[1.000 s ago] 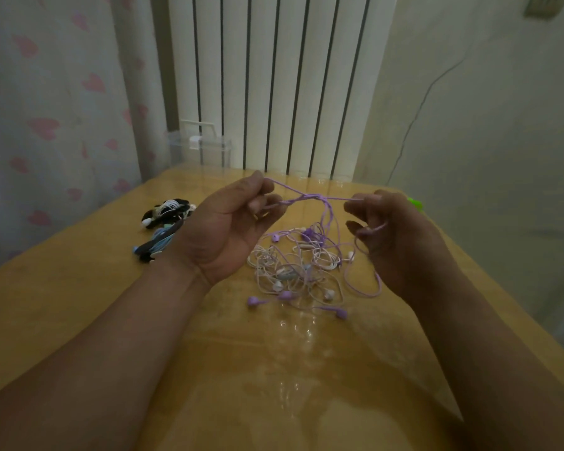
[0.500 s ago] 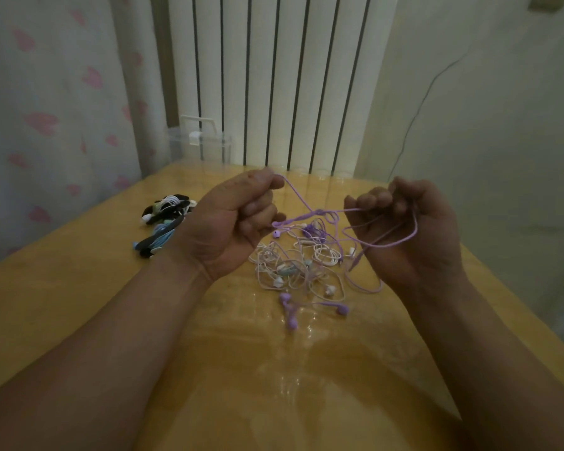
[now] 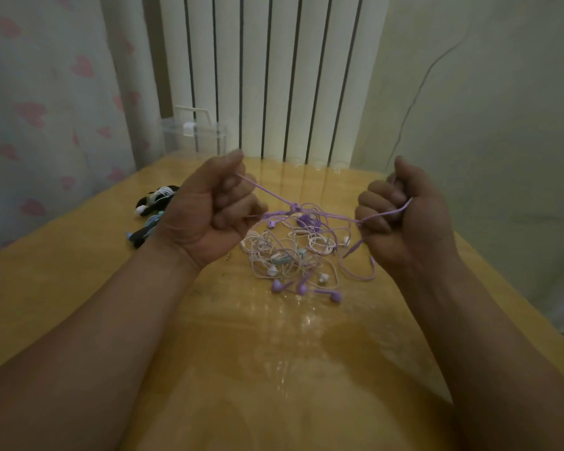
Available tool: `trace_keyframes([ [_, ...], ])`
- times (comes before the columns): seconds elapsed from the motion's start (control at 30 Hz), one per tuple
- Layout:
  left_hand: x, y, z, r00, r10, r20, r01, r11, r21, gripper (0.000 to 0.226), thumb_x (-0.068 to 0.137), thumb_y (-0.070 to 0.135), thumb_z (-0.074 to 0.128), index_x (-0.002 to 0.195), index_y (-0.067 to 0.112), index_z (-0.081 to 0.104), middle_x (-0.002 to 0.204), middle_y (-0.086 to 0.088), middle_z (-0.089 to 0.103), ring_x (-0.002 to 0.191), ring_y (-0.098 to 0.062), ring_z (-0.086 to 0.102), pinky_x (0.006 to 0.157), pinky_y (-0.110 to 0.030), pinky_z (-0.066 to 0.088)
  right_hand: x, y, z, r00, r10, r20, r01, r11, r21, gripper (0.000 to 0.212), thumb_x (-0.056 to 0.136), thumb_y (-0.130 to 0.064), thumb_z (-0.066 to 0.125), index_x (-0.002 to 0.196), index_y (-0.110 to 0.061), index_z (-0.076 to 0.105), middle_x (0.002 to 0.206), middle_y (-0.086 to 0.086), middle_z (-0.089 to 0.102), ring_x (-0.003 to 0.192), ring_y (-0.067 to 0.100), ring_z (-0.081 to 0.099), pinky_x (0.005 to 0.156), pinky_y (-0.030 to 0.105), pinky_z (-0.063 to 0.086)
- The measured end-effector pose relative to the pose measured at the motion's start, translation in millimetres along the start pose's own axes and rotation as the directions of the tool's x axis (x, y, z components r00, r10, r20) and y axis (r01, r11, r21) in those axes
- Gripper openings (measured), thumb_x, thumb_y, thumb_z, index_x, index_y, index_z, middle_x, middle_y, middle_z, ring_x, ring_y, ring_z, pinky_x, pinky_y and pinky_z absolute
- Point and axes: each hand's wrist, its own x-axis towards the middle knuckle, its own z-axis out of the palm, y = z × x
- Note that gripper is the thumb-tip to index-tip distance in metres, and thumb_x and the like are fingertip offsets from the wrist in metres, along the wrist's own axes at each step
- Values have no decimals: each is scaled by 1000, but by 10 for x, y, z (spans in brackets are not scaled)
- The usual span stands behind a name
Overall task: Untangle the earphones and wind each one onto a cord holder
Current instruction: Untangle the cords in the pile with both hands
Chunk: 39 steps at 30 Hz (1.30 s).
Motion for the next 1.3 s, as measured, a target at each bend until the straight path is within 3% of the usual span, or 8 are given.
trace_keyframes([
  [0.07, -9, 37, -6, 1000, -1, -18, 1, 1000, -14, 27, 86, 31, 80, 75, 16, 59, 52, 8, 29, 37, -7, 21, 53, -19, 44, -47, 34, 21, 998, 33, 50, -9, 902, -432, 26, 103, -26, 57, 79, -20, 55, 56, -7, 38, 43, 7, 29, 36, 18, 24],
  [0.13, -13, 35, 27, 997, 20, -68, -16, 998, 55, 18, 95, 30, 65, 87, 15, 68, 56, 9, 39, 39, -6, 26, 47, -16, 35, -160, 96, 63, 984, 98, 149, 93, 430, -898, 11, 101, -31, 64, 105, -21, 67, 70, -3, 59, 53, 11, 48, 45, 21, 40],
  [0.2, -3, -7, 47, 991, 40, -125, -17, 985, 174, 19, 99, 26, 56, 94, 14, 70, 66, 8, 48, 44, -4, 29, 43, -16, 26, -231, 147, 83, 944, 258, 207, 173, 147, -974, 17, 99, -35, 67, 110, -25, 75, 80, -3, 69, 60, 11, 54, 52, 22, 44],
  [0.47, 33, -187, 118, 898, 290, -330, 76, 638, 766, 25, 102, 36, 63, 112, 14, 66, 108, 2, 67, 99, -15, 65, 92, -37, 55, -152, 139, 37, 958, 252, 139, 5, 468, -884, 40, 107, -17, 40, 109, -14, 80, 77, 9, 53, 58, 15, 37, 53, 31, 27],
  [0.6, -10, -302, 224, 728, 615, -304, 161, 277, 947, 41, 97, 50, 67, 90, 13, 51, 83, -3, 53, 72, -12, 51, 66, -24, 44, -138, 205, 54, 985, 107, 133, 75, 431, -899, 27, 108, -11, 49, 110, -16, 76, 64, -6, 63, 58, 10, 47, 55, 27, 38],
  [0.7, -38, -382, 281, 759, 627, -175, 78, 179, 981, 53, 98, 53, 64, 65, 14, 46, 58, 3, 40, 53, -9, 35, 54, -29, 35, -130, 235, 53, 986, -37, 165, 166, 402, -900, 18, 106, -14, 58, 105, -16, 76, 63, -6, 65, 58, 10, 51, 52, 23, 42],
  [0.87, -44, -512, 384, 917, 362, -169, 58, 297, 953, 37, 96, 56, 62, 79, 24, 72, 63, 13, 63, 60, -2, 57, 58, -23, 45, -148, 294, 43, 960, -121, 254, 279, 284, -917, 9, 101, -22, 68, 95, -18, 74, 66, 1, 67, 55, 6, 56, 50, 21, 43],
  [1.3, -9, -323, 314, 937, 198, -288, 63, 714, 697, 34, 111, 22, 46, 91, 1, 63, 82, -13, 72, 83, -27, 73, 83, -36, 63, -84, 216, 53, 978, -166, 129, 181, 350, -919, 23, 97, -19, 63, 74, -20, 64, 54, -14, 50, 53, 7, 42, 59, 30, 36],
])
